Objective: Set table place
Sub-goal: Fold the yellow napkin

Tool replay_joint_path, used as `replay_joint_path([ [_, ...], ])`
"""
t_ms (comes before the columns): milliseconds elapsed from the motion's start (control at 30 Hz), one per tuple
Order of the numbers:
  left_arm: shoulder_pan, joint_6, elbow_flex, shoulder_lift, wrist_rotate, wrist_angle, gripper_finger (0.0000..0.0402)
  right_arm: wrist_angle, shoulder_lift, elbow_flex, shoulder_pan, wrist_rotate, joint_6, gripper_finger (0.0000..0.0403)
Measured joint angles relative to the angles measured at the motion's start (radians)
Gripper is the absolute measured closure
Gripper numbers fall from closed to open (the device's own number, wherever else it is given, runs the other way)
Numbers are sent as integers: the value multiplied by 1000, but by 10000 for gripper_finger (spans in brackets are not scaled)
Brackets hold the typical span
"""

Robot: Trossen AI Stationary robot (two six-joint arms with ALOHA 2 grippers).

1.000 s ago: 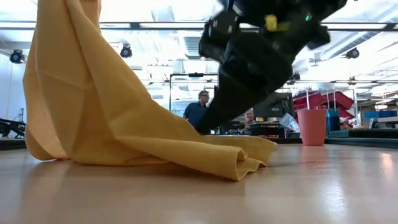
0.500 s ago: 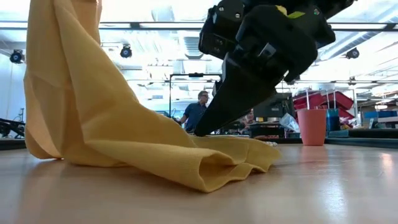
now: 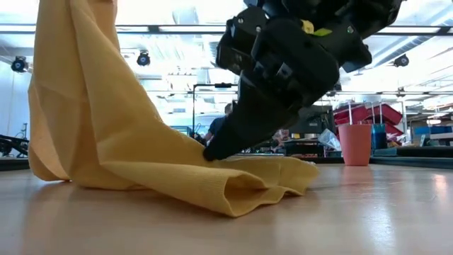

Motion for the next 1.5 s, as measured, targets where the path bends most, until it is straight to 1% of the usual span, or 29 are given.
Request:
replay_joint_path([
  [133,1,0,0,0,0,0,402,-1,0,0,7,-11,25,278],
  [267,1,0,0,0,0,-1,402,-19,-2,0,19,-37,47,301],
  [333,2,0,0,0,0,-3,402,-40,-6,0,21,-73,61,320],
  [433,4,0,0,0,0,-8,402,-63,-6,0,21,-131,85,361],
  [500,5,1,0,0,-1,-9,402,-76,-6,0,21,-147,88,389],
  [533,5,3,0,0,-3,-9,402,-85,-6,0,21,-147,88,395],
  [633,10,3,0,0,-3,-11,402,-96,-6,0,20,-145,105,400],
  [733,15,3,0,0,-4,-28,402,-125,-22,0,20,-114,105,402],
  [833,21,-4,0,0,-33,-67,402,-206,-80,0,21,-28,94,402],
  [933,26,-27,-1,-3,-95,-97,402,-325,-171,0,18,99,71,402],
  [1033,31,-23,-3,-11,-127,-95,402,-449,-262,13,13,220,66,402],
  [1167,42,-23,-5,-13,-135,-96,402,-647,-355,76,13,378,36,403],
  [1300,50,-23,-5,-15,-137,-92,402,-828,-422,157,13,512,12,403],
  [1433,53,20,-8,-23,-139,-94,402,-975,-455,242,13,626,-2,403],
  [1500,56,27,-13,-35,-160,-93,402,-1038,-459,289,13,673,-12,403],
])
